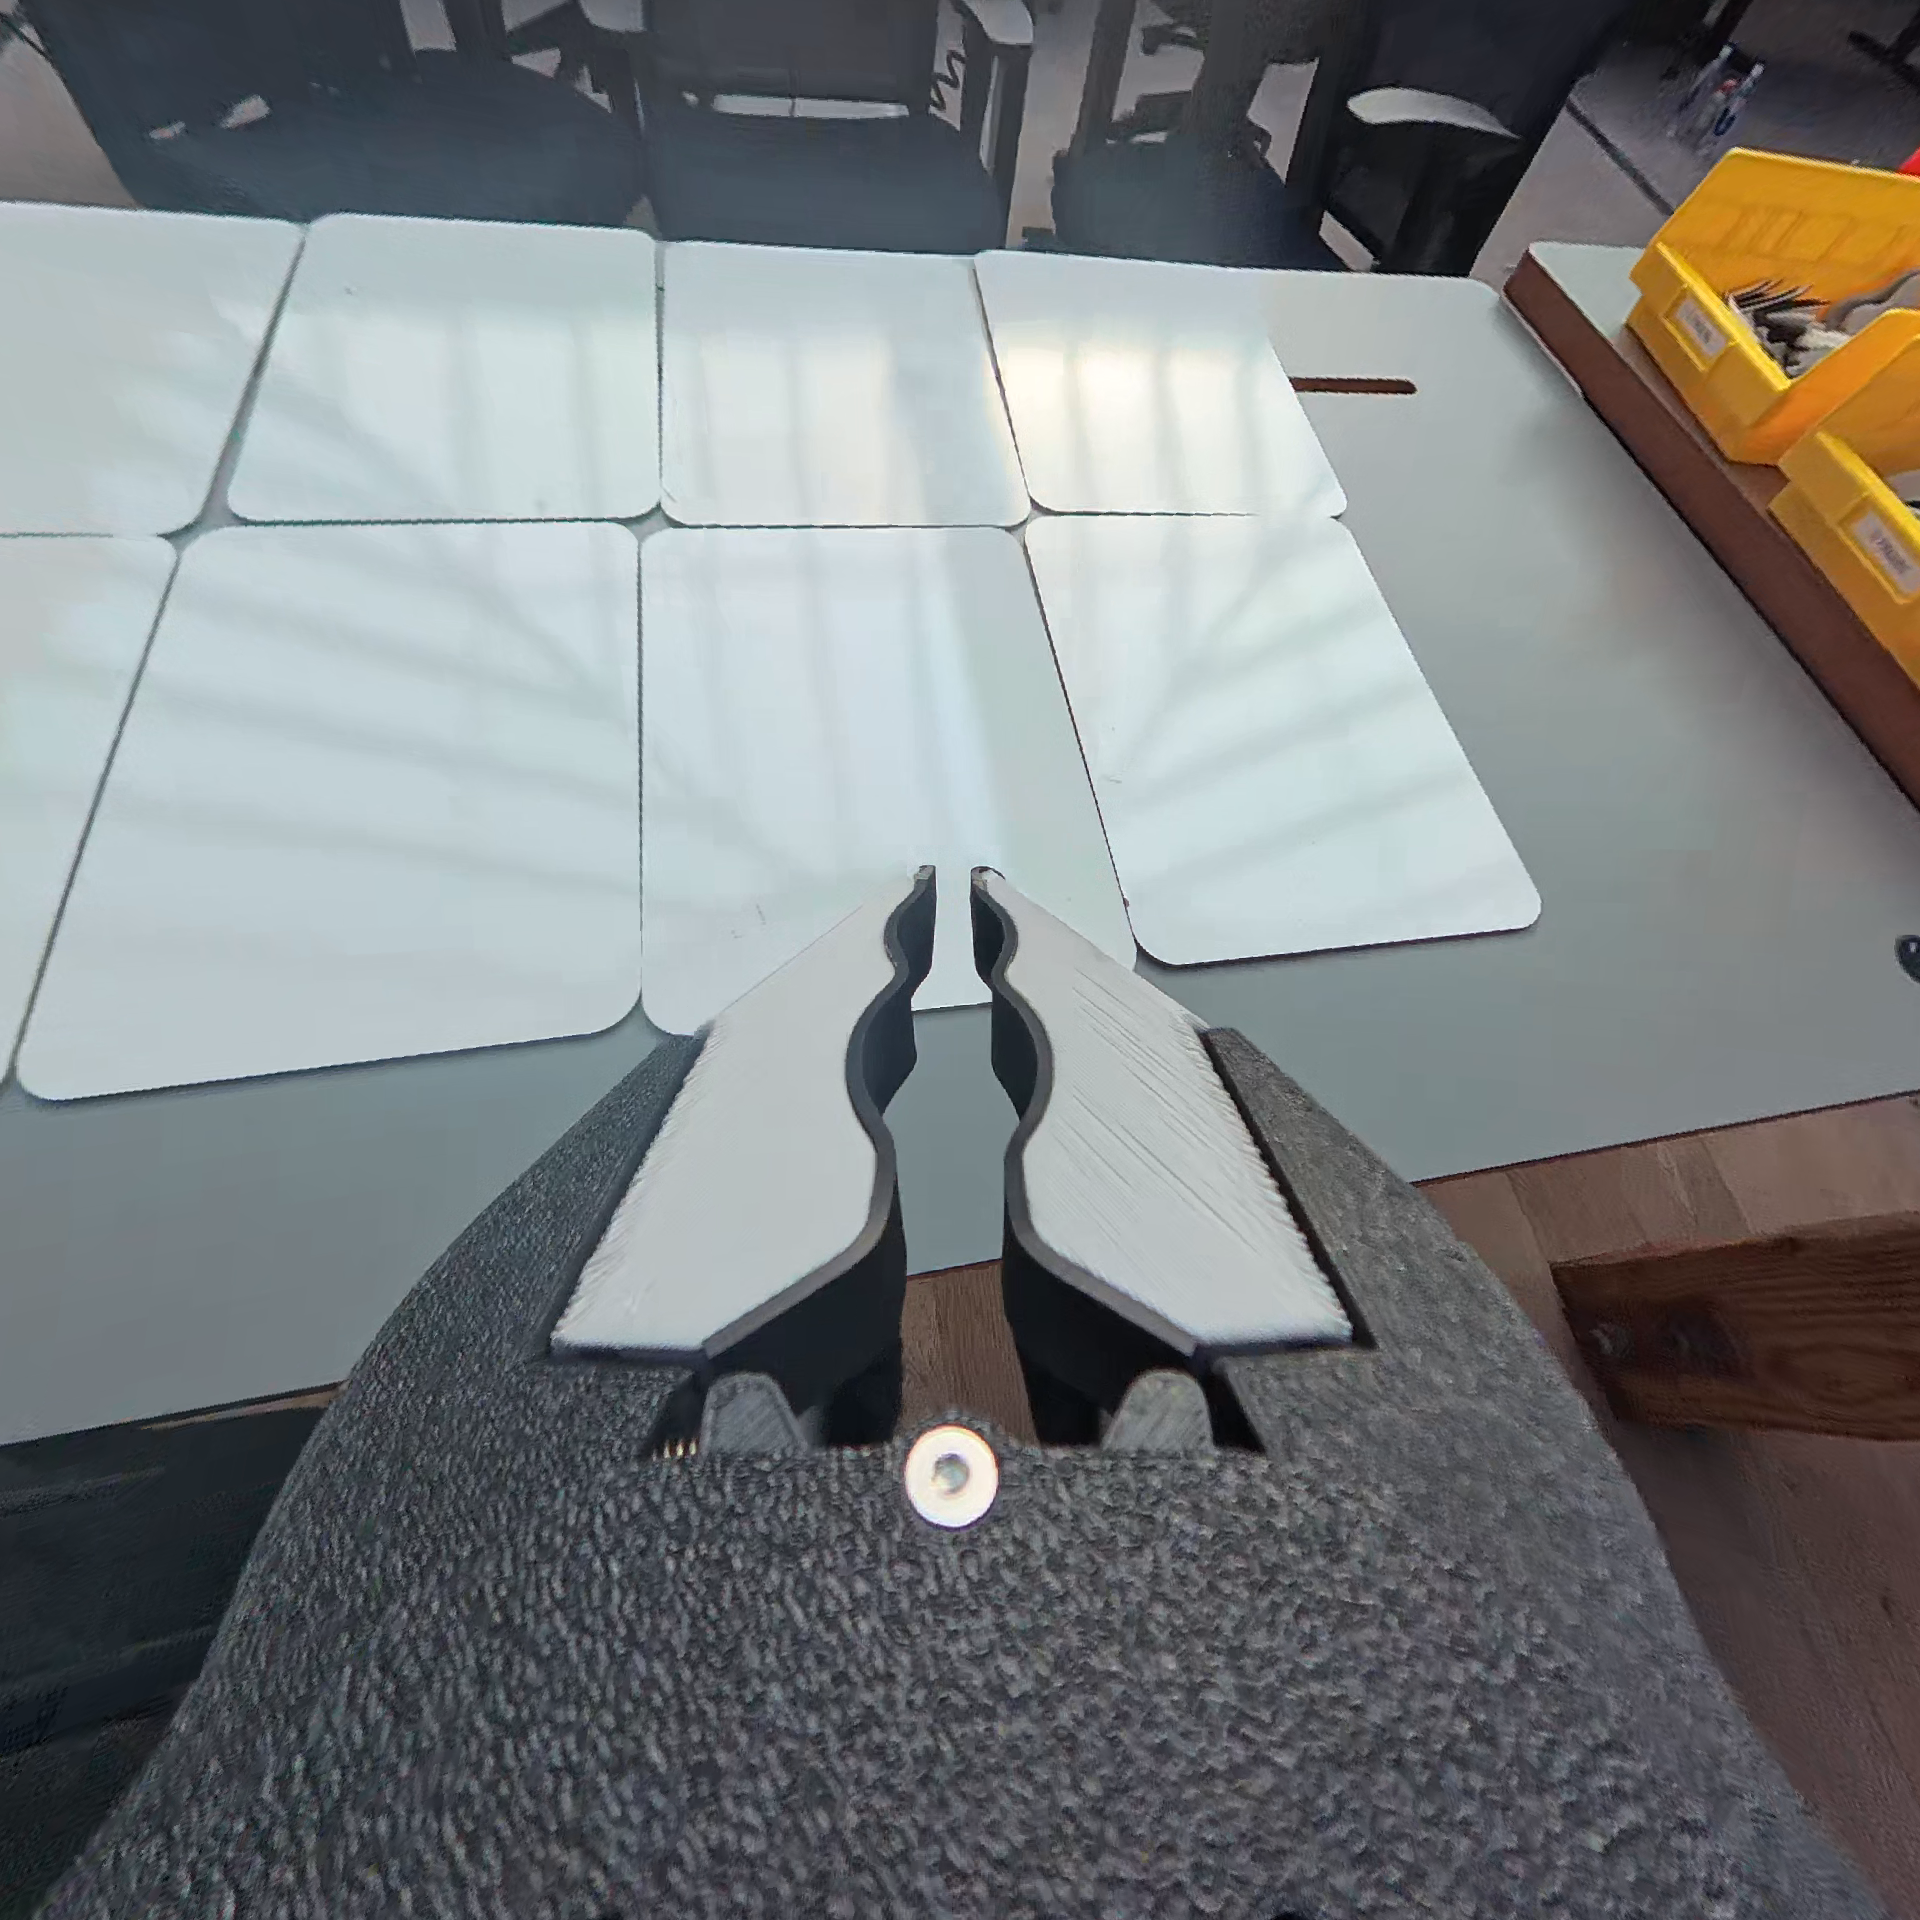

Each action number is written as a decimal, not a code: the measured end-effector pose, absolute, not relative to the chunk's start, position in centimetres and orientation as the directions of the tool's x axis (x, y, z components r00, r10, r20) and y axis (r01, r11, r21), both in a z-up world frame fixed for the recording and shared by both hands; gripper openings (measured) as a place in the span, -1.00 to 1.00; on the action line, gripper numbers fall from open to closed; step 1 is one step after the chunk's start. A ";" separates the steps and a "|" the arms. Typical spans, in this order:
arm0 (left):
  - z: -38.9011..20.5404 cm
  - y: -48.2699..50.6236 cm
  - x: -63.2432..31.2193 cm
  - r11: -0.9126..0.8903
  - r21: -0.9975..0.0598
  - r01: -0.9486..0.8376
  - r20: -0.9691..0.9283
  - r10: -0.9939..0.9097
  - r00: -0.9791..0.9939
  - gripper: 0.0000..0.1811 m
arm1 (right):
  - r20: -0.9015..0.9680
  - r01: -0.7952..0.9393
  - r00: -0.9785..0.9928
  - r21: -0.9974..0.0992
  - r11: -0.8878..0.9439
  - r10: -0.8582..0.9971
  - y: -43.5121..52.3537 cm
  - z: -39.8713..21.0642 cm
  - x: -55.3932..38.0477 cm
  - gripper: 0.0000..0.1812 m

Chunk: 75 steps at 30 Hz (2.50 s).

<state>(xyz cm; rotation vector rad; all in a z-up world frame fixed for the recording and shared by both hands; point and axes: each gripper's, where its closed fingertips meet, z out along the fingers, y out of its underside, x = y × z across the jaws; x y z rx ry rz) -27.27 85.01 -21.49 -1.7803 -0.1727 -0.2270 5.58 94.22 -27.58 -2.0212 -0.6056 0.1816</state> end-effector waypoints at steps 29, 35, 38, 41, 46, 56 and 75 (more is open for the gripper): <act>-24.9 94.4 -1.5 -0.410 -0.860 0.303 0.153 0.358 0.921 -0.48 | 0.007 0.671 0.632 -0.504 -0.543 0.775 124.3 -48.6 15.9 0.25; -25.2 94.5 1.0 -0.434 -0.847 0.308 0.153 0.355 0.922 -0.48 | 0.006 0.681 0.623 -0.497 -0.538 0.782 124.1 -48.6 18.0 0.25; -26.2 94.6 1.8 -0.449 -0.834 0.321 0.175 0.338 0.925 -0.47 | 0.004 0.689 0.616 -0.489 -0.536 0.788 124.2 -48.6 18.8 0.25; -27.1 95.4 2.5 -0.464 -0.821 0.334 0.208 0.302 0.930 -0.46 | 0.004 0.689 0.616 -0.486 -0.537 0.787 123.5 -48.6 19.6 0.25; -29.6 97.4 5.1 -0.524 -0.783 0.335 0.263 0.209 0.942 -0.42 | 0.005 0.673 0.638 -0.487 -0.556 0.770 119.9 -48.6 22.3 0.25; -35.4 98.8 12.6 -0.598 -0.732 0.325 0.289 0.159 0.944 -0.42 | -0.069 0.645 0.630 -0.509 -0.570 0.774 111.2 -47.2 28.4 0.31; -28.6 86.6 11.7 -0.532 -0.813 0.238 0.169 0.176 0.970 -0.42 | -0.846 -0.342 0.533 -0.242 -0.908 0.024 106.8 -49.6 30.9 -0.55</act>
